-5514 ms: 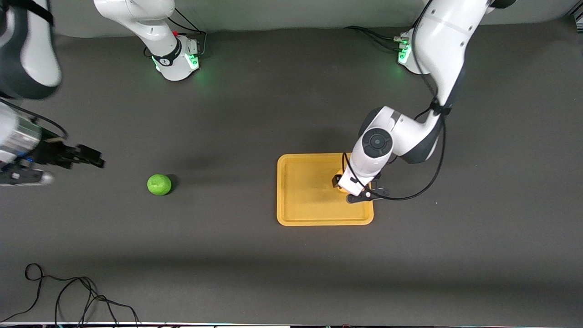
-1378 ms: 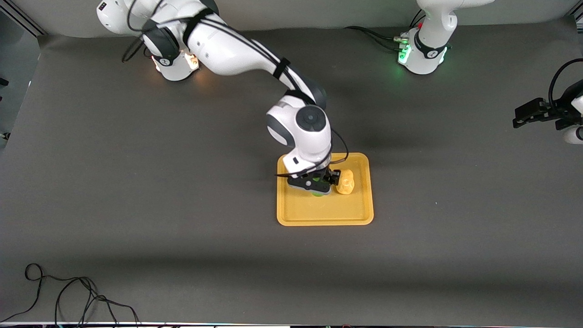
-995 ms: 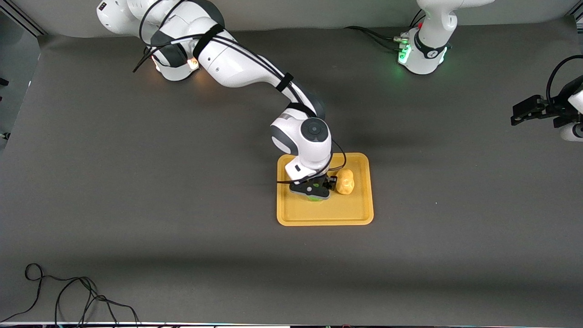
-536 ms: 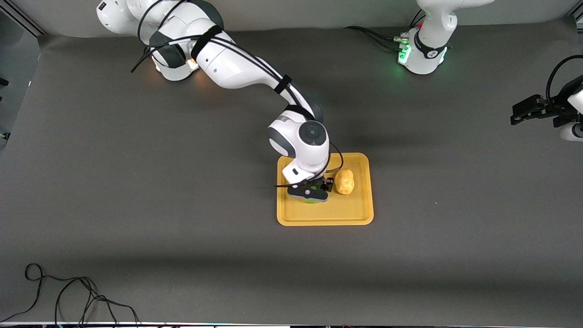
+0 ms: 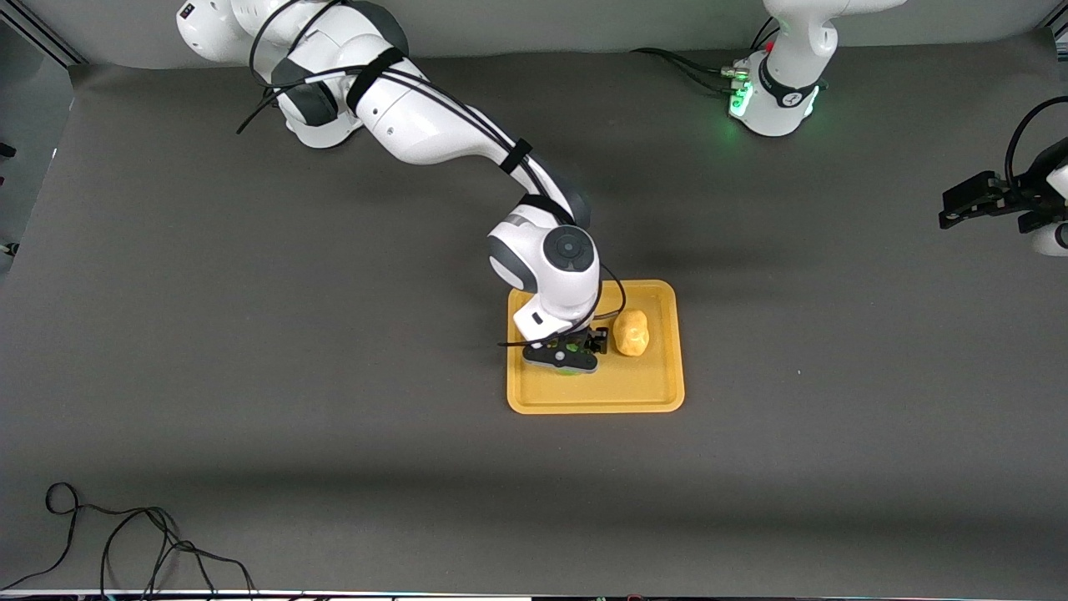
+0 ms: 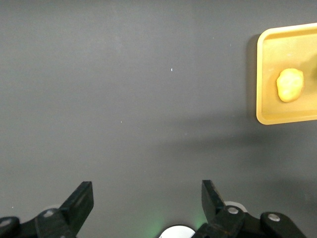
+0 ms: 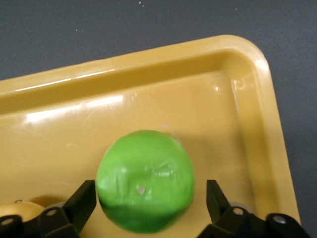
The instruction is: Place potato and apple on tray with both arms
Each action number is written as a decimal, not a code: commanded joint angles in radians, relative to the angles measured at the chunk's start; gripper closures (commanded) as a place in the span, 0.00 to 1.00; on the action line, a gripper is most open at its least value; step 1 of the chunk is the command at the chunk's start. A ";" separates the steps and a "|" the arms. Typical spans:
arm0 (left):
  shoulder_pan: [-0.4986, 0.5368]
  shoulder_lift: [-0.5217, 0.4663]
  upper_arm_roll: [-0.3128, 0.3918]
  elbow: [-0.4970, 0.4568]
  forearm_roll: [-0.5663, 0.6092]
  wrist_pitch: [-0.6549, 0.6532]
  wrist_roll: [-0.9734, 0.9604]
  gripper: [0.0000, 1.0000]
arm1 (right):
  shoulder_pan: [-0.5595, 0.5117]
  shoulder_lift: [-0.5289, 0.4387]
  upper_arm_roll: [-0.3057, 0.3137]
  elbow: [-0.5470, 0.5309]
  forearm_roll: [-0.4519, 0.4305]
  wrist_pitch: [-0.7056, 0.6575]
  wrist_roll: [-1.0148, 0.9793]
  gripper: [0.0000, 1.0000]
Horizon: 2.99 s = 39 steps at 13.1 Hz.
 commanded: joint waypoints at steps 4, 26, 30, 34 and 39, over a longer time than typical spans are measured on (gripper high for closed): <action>-0.013 0.008 0.006 0.050 0.011 0.000 -0.026 0.03 | -0.060 -0.180 0.003 0.018 0.029 -0.255 -0.112 0.00; -0.010 -0.001 0.000 0.032 0.011 0.048 -0.047 0.01 | -0.752 -1.086 -0.022 -0.665 0.058 -0.486 -1.033 0.00; -0.010 0.000 0.000 0.032 0.011 0.048 -0.047 0.01 | -0.755 -1.067 -0.049 -0.642 0.058 -0.484 -1.042 0.00; -0.010 0.000 0.000 0.032 0.009 0.045 -0.046 0.01 | -0.773 -1.060 -0.045 -0.647 0.069 -0.492 -1.045 0.00; -0.010 -0.001 0.000 0.032 0.009 0.045 -0.046 0.01 | -0.770 -1.054 -0.042 -0.645 0.089 -0.497 -1.044 0.00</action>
